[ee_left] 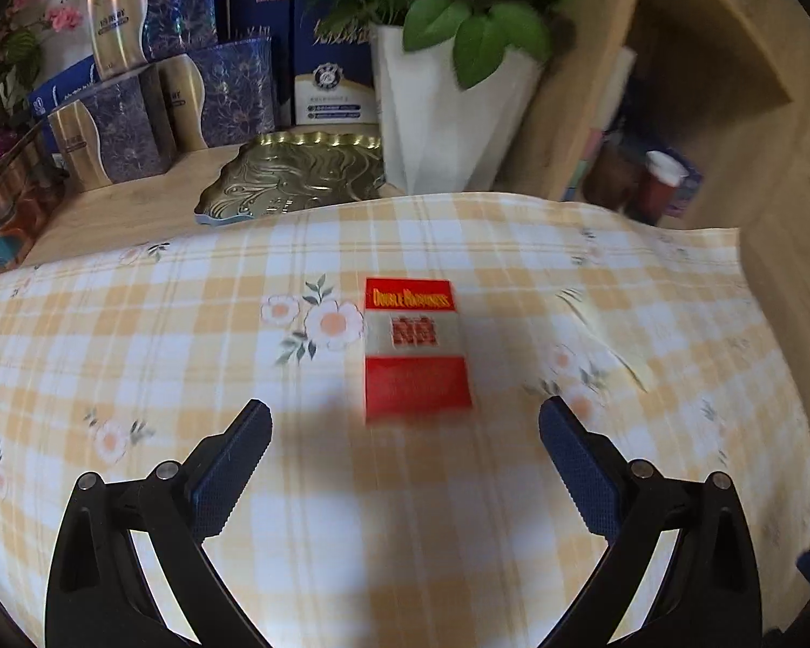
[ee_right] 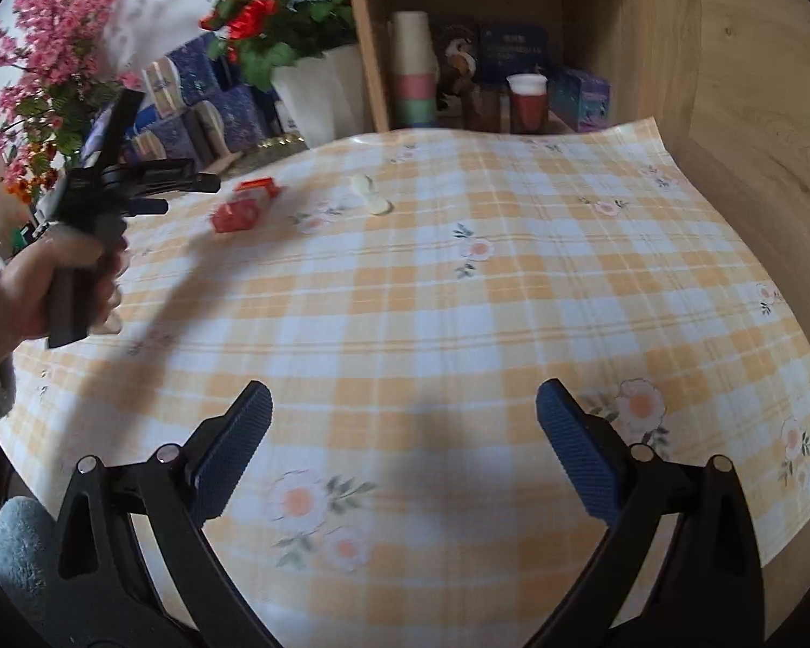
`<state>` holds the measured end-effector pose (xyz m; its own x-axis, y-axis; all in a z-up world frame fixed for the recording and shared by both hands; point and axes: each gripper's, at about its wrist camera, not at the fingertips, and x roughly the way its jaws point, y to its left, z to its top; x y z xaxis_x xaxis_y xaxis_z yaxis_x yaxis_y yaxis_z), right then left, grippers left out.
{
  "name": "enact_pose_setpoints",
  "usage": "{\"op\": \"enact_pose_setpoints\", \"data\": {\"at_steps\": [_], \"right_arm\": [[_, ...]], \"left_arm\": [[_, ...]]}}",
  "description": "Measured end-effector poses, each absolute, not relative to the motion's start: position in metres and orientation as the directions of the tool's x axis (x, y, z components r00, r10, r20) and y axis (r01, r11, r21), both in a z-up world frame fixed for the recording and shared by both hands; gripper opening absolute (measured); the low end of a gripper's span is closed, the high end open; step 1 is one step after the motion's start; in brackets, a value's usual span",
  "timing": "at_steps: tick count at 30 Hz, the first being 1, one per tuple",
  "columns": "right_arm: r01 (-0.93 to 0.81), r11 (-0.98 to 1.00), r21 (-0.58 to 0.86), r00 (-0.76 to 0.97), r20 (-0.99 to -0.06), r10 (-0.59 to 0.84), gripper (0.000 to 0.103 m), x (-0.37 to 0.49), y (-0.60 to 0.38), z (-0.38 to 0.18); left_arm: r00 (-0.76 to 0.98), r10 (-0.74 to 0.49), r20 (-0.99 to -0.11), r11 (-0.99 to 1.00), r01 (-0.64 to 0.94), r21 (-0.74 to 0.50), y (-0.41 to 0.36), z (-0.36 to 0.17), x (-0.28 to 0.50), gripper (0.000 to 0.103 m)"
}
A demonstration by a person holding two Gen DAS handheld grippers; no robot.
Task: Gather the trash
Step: 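Grasp the red Double Happiness pack with the left tool, then grasp the cream plastic spoon with the right tool while the left holds the pack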
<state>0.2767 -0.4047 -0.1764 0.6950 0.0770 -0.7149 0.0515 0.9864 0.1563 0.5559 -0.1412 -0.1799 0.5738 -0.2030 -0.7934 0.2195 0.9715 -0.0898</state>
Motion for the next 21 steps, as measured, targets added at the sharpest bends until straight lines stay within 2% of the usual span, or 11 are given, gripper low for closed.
{"op": "enact_pose_setpoints", "data": {"at_steps": [1,8,9,10,11,12,17,19,21], "right_arm": [[0.056,0.985,0.163,0.691,-0.718,0.08,0.09,0.281,-0.41,-0.178],[0.077,0.982,0.174,0.673,-0.736,0.077,0.09,0.304,-0.43,-0.181],[0.075,0.982,0.172,0.669,-0.739,0.078,0.09,0.308,-0.431,-0.181],[0.074,0.983,0.171,0.666,-0.741,0.078,0.089,0.312,-0.431,-0.18],[0.072,0.983,0.171,0.665,-0.742,0.08,0.089,0.315,-0.431,-0.18],[0.063,0.982,0.177,0.666,-0.74,0.09,0.087,0.321,-0.43,-0.179],[0.01,0.981,0.195,0.674,-0.726,0.138,0.073,0.36,-0.417,-0.177],[-0.026,0.979,0.2,0.662,-0.731,0.167,0.063,0.382,-0.408,-0.179],[-0.06,0.98,0.19,0.643,-0.743,0.184,0.06,0.413,-0.397,-0.181]], "left_arm": [[0.565,-0.178,-0.806,0.976,0.206,-0.071,-0.148,-0.188,0.568,0.097],[0.541,-0.107,-0.834,0.985,0.173,-0.014,-0.165,-0.215,0.601,0.097],[0.532,-0.109,-0.84,0.985,0.174,-0.017,-0.165,-0.218,0.602,0.094],[0.523,-0.126,-0.843,0.983,0.178,-0.037,-0.161,-0.221,0.602,0.086],[0.517,-0.135,-0.845,0.982,0.185,-0.043,-0.159,-0.224,0.601,0.062],[0.535,-0.122,-0.836,0.981,0.196,-0.018,-0.156,-0.223,0.597,0.055],[0.547,-0.247,-0.8,0.953,0.289,-0.097,-0.132,-0.21,0.575,0.054],[0.542,-0.304,-0.784,0.939,0.311,-0.149,-0.118,-0.201,0.56,0.054],[0.538,-0.345,-0.769,0.927,0.324,-0.188,-0.107,-0.193,0.544,0.054]]}}
